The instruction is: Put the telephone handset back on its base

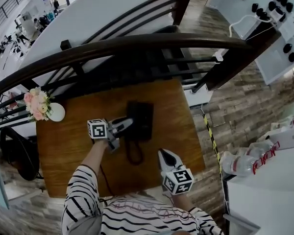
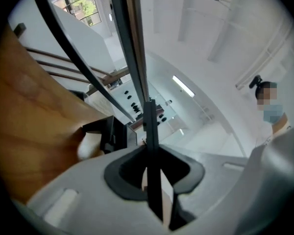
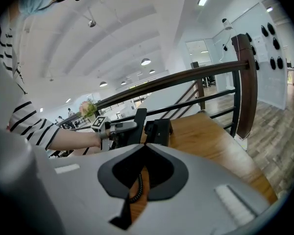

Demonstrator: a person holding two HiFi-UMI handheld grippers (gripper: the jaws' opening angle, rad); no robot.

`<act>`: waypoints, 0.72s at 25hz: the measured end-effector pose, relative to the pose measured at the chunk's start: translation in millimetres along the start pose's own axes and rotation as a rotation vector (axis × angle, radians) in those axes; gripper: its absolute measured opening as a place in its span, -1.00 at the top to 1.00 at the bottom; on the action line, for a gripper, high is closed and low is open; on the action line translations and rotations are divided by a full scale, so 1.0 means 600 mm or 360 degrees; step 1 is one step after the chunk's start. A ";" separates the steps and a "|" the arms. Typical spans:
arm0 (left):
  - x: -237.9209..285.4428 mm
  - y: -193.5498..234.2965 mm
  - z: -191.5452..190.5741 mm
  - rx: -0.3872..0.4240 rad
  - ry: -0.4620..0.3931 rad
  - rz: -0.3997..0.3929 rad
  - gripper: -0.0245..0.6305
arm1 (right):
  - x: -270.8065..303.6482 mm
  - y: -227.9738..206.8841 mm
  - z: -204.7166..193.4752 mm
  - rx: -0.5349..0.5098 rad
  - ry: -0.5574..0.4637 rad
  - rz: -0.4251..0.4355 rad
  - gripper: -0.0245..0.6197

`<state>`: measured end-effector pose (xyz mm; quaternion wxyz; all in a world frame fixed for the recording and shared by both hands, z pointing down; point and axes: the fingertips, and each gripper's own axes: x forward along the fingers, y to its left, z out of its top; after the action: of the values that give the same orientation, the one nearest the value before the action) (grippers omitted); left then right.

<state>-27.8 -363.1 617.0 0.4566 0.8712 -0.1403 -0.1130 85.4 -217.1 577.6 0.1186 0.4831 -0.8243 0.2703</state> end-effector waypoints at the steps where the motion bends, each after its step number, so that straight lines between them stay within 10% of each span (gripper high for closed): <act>1: 0.000 0.012 -0.003 -0.0011 0.0007 0.0003 0.70 | 0.004 -0.001 -0.002 0.0005 0.0009 -0.0001 0.92; 18: 0.021 0.093 -0.011 -0.0133 0.0063 0.0075 0.70 | 0.036 -0.031 -0.020 0.0062 0.0070 -0.0047 0.92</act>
<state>-21.9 -392.8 665.9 0.4978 0.8500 -0.1470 -0.0906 89.8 -233.2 603.4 0.1312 0.4913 -0.8090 0.2950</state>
